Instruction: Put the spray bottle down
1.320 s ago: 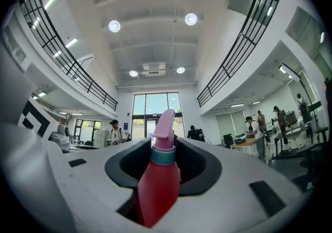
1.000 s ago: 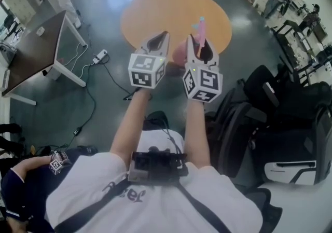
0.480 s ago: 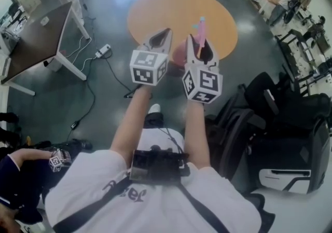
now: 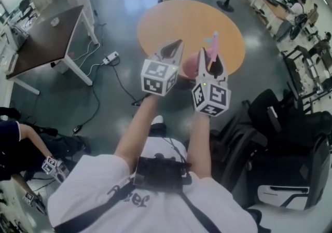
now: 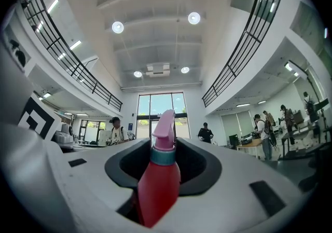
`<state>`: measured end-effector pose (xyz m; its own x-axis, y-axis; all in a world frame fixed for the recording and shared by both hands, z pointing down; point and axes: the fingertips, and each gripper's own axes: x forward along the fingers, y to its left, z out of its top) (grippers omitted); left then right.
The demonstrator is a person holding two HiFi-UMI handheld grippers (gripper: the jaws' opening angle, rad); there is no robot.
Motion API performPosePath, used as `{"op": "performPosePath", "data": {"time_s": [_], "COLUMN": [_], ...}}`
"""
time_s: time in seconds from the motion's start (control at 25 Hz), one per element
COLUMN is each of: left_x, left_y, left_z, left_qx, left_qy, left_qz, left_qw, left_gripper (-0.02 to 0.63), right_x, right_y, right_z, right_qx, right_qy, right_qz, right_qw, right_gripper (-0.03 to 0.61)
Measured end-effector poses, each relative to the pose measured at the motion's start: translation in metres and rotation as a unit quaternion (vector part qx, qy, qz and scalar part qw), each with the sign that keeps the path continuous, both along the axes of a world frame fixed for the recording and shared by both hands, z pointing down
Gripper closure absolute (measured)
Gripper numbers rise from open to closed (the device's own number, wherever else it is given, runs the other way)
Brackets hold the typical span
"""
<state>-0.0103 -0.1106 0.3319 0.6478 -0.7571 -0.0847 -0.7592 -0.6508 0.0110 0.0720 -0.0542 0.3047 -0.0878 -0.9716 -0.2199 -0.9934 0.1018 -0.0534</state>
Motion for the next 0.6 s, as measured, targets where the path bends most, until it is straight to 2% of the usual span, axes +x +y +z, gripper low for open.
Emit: {"op": "performPosePath", "data": {"time_s": [0.32,0.6], "left_x": [0.003,-0.012], "left_y": [-0.013,-0.017], "left_z": [-0.003,0.011], "left_qx": [-0.002,-0.011], "left_qy": [0.006,0.003], "left_qz": [0.005,-0.004], "left_qw": [1.0000,0.9999], "left_gripper": [0.601,0.601], "right_x": [0.001,-0.012], "right_y": [-0.015,-0.021], "right_z": [-0.007,0.004], "right_qx": [0.005,-0.002], "right_qy": [0.005,0.002], "right_qz": [-0.001,-0.008], "right_qw": [1.000,1.000], "right_gripper": [0.420,0.420]}}
